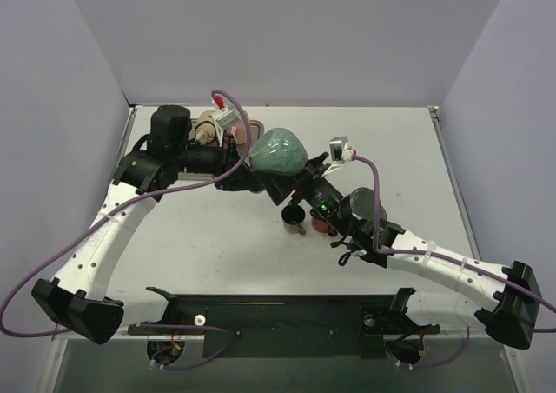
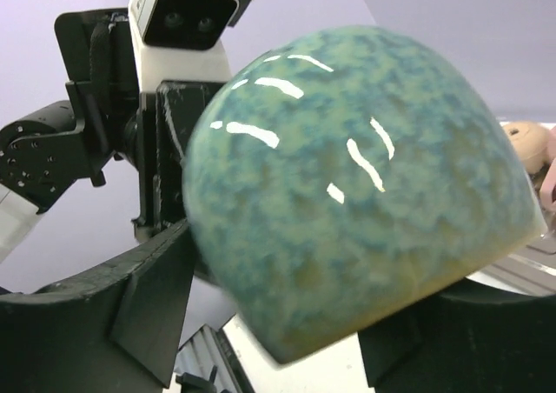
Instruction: Turn the mug right side up
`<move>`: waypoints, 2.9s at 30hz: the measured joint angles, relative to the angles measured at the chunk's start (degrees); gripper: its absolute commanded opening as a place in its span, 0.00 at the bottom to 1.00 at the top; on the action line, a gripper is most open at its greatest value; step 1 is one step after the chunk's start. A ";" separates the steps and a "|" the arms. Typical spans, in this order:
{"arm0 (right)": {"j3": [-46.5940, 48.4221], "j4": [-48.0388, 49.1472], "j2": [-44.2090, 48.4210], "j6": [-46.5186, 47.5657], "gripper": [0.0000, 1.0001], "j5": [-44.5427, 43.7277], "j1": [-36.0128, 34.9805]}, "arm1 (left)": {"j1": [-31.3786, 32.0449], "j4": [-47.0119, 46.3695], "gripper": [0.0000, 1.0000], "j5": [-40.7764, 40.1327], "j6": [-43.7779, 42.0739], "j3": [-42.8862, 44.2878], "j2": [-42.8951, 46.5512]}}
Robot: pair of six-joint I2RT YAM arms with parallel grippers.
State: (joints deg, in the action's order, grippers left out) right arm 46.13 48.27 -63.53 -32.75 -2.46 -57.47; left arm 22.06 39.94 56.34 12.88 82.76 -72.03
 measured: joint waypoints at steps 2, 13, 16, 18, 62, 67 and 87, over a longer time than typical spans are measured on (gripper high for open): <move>-0.07 0.37 0.55 0.83 0.36 -0.55 0.00 | 2.64 -0.83 0.00 0.15 -0.13 -0.13 -0.20; 9.16 -24.04 1.97 8.92 0.00 -2.14 1.01 | 5.20 2.71 0.86 -7.41 -7.32 -1.29 -1.95; 18.86 -42.66 -2.47 11.26 0.00 -3.89 7.82 | 2.71 1.99 0.87 -18.62 -12.09 -1.46 -1.25; 24.09 -51.91 -5.79 12.98 0.00 -4.94 13.03 | 0.20 0.37 0.87 -26.21 -14.73 -2.19 -1.16; 30.64 -74.71 -42.27 25.07 0.70 14.01 48.87 | -20.70 -15.67 0.58 -43.65 -37.77 25.53 -57.33; 28.41 -74.73 -34.51 24.55 0.78 12.50 47.25 | -21.07 -12.94 0.32 -42.99 -39.34 28.59 -60.46; 16.92 -63.65 -0.98 18.29 0.90 6.80 23.89 | -30.23 -7.04 0.00 -29.81 -18.38 10.03 -36.39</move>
State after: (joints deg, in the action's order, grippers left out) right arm 63.05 -15.38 -64.51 -14.46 4.34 -33.58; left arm -8.16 32.91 26.52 -5.50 92.79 -108.42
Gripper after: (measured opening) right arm 0.885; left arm 0.267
